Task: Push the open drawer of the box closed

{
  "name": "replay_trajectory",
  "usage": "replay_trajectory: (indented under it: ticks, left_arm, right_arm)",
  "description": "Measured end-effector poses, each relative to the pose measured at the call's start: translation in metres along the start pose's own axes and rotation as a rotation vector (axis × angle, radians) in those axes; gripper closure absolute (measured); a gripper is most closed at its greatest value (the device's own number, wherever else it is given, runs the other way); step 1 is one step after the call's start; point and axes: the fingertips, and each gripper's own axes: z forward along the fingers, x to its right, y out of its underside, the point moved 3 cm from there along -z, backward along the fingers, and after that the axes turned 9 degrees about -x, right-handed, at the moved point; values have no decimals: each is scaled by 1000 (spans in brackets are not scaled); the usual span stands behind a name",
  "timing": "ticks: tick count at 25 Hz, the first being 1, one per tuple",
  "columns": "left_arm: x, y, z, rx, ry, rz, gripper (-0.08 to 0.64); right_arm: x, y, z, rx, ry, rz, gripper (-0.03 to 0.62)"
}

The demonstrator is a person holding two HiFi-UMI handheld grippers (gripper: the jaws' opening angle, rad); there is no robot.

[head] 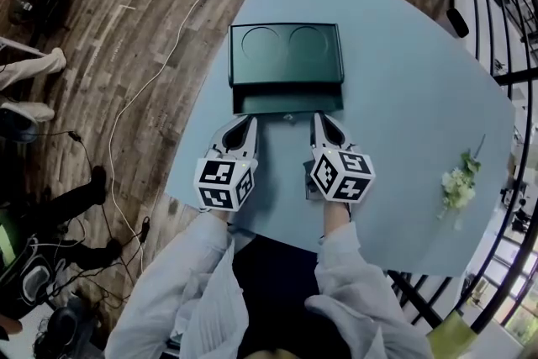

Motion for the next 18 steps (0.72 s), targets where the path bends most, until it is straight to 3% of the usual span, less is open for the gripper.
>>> replay_trajectory:
  ticks: [18]
  left_arm:
    - [-7,-13,12,9,1,4,543]
  right_arm:
    - [1,-14,12,18,-2,14,584]
